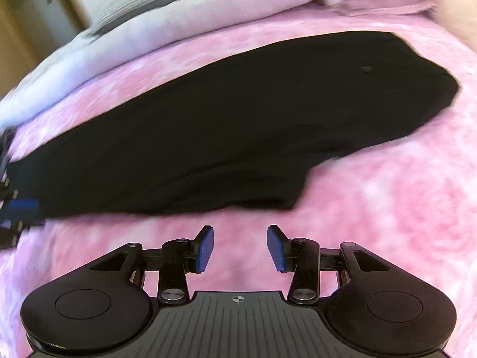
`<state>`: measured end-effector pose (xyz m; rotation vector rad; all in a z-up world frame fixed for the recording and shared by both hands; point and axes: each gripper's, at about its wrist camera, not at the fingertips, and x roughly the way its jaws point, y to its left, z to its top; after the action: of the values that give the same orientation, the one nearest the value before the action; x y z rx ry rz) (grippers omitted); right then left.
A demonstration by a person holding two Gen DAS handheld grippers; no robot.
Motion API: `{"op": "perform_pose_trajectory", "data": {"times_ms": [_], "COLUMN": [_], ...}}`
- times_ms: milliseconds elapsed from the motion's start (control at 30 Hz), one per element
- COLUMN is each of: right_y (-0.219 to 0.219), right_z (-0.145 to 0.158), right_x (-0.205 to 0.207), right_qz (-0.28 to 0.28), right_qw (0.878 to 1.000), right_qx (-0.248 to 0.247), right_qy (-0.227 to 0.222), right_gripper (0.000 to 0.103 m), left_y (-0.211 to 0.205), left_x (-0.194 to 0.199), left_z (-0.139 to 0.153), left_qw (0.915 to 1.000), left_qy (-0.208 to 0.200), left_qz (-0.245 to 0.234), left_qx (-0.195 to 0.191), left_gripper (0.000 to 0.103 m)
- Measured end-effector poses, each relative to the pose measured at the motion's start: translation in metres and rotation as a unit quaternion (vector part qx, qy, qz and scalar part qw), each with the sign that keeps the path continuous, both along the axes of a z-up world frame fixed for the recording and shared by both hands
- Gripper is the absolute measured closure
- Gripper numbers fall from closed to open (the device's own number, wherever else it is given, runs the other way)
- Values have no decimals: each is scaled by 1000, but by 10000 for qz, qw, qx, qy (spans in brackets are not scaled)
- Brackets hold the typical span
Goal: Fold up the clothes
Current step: 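Release the trousers and raise both grippers above the folded trousers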
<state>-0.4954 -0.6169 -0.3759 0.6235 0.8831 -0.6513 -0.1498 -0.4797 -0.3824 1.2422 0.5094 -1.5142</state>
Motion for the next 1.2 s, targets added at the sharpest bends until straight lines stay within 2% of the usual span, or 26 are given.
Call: {"op": "perform_pose_trajectory", "data": {"times_ms": [133, 267, 367, 433, 533, 667, 867, 1067, 1100, 1200], "right_y": [22, 40, 45, 54, 69, 105, 149, 188, 188, 190], "right_z": [-6, -5, -2, 2, 16, 42, 96, 149, 156, 177], "right_x": [33, 74, 110, 131, 160, 174, 151, 124, 119, 103], "right_qz": [231, 511, 615, 633, 696, 641, 82, -484, -557, -774], "right_qw": [9996, 9986, 9980, 9979, 9975, 9976, 9966, 9903, 9899, 9885], "right_qx": [156, 150, 102, 96, 6, -161, -529, -863, -868, -882], "right_qy": [27, 31, 59, 62, 94, 221, 623, 981, 973, 949], "right_gripper": [59, 59, 59, 59, 59, 59, 59, 56, 55, 45], "left_y": [26, 51, 62, 68, 78, 98, 121, 131, 132, 134], "left_x": [58, 123, 172, 200, 225, 235, 231, 221, 216, 197], "left_z": [7, 5, -5, -13, -12, 15, 74, 133, 142, 171], "left_qw": [9979, 9931, 9875, 9828, 9807, 9836, 9869, 9818, 9806, 9752], "left_qy": [-340, -503, -430, -375, -312, -88, 114, 356, 391, 571], "left_qz": [555, 1057, 1511, 1774, 1886, 1795, 1584, 1737, 1777, 1936], "left_qx": [17, 36, 127, 340, 400, 143, -280, -681, -734, -912], "left_gripper": [74, 74, 74, 73, 73, 73, 70, 66, 62, 54]}}
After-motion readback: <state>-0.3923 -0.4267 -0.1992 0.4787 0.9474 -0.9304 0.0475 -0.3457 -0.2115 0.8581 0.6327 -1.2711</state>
